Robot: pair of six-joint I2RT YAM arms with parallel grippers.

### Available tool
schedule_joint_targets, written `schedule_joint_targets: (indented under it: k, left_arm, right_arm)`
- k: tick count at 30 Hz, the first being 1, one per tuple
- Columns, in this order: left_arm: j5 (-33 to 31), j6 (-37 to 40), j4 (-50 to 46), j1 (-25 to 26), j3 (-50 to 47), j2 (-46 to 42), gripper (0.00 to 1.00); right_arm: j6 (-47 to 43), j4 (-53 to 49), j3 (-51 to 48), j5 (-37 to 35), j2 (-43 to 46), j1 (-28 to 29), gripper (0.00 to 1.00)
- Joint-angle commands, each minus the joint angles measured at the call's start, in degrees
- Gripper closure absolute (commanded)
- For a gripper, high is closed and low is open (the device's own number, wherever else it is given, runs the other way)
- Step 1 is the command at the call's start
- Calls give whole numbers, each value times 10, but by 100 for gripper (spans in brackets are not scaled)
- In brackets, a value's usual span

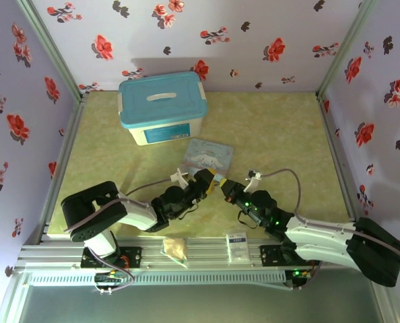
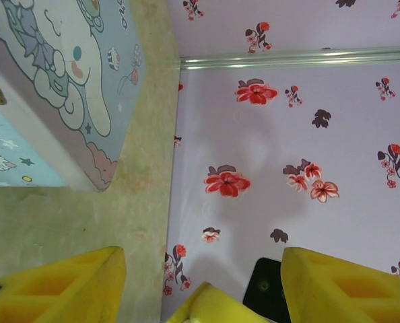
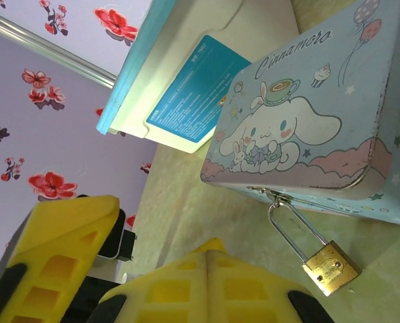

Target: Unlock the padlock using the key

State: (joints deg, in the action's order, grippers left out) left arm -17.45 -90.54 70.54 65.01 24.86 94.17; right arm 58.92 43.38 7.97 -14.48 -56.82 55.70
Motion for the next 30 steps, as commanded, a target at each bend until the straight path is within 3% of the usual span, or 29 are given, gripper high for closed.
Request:
schedule_joint_targets:
  k: [1,7,13,21,30]
  left_arm:
    - [-17,-7,18,5,13,-10,39]
    - [-16,-22,23,6,6,0,39]
    - [-20,-7,17,7,3,-11,39]
    - [-25,-8,26,8,1,-4,42]
    - [-2,9,27,8,21,-18,49]
  right_arm:
    - [-2,76,-5,-26,-28,10,100]
    - [7,173,-19,-43,-82,22,100]
    - [-19,163,-14,-78,-71,39,100]
    - [-42,30,0,-103,23,39,100]
    - [-50,122,3,-91,-42,53,100]
